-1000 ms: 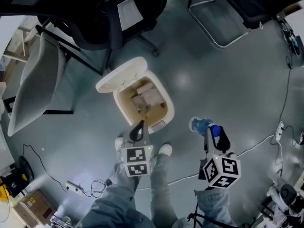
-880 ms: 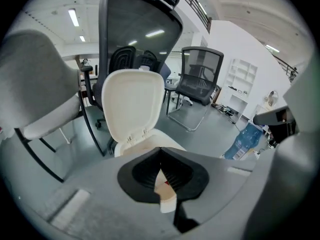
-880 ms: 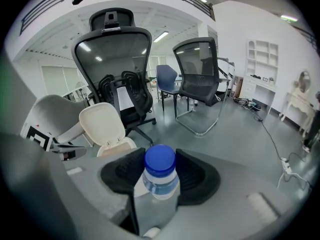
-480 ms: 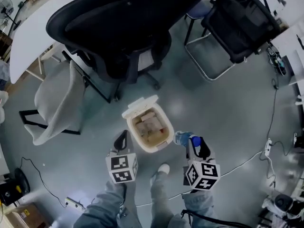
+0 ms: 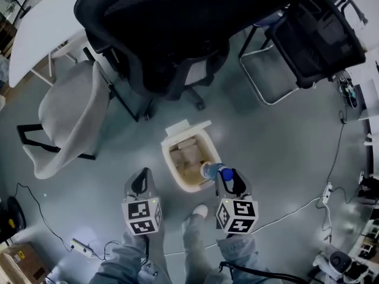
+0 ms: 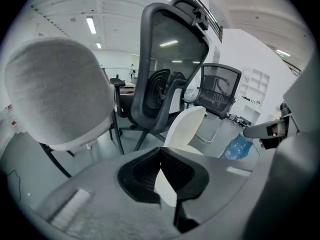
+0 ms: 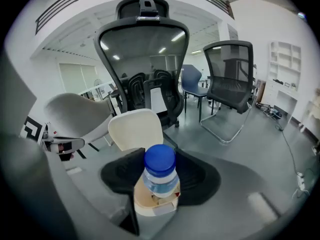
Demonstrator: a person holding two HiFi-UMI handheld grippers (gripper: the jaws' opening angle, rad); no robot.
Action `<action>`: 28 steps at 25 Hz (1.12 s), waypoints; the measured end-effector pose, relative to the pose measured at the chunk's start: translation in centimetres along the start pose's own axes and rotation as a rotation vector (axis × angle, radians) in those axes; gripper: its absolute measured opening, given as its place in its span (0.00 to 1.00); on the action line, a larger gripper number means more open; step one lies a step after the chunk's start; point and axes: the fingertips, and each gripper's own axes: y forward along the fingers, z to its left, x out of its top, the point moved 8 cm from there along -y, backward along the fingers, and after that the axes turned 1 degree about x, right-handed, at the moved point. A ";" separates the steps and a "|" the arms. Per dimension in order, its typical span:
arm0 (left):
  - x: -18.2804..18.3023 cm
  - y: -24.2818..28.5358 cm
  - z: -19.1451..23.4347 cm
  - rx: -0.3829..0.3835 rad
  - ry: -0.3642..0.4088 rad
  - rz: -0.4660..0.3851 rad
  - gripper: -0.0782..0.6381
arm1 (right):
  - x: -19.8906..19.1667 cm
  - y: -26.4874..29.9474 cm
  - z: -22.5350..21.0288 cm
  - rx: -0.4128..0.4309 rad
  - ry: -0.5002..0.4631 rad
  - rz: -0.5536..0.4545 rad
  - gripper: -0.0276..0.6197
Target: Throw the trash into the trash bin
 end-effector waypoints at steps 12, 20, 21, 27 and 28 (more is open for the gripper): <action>-6.0 1.4 6.3 0.071 -0.022 0.084 0.12 | -4.9 8.9 3.2 0.029 -0.016 0.096 0.34; -6.2 2.6 6.2 0.050 -0.020 0.091 0.12 | -6.3 11.2 2.5 0.016 0.011 0.107 0.34; -6.3 2.8 6.1 0.045 -0.019 0.092 0.12 | -6.5 11.5 2.3 0.018 0.024 0.106 0.34; -6.5 2.9 5.8 0.042 -0.013 0.100 0.12 | -8.0 15.1 1.8 0.043 0.058 0.127 0.45; -6.6 2.8 5.7 0.042 -0.012 0.102 0.12 | -7.9 15.4 1.6 0.035 0.051 0.126 0.45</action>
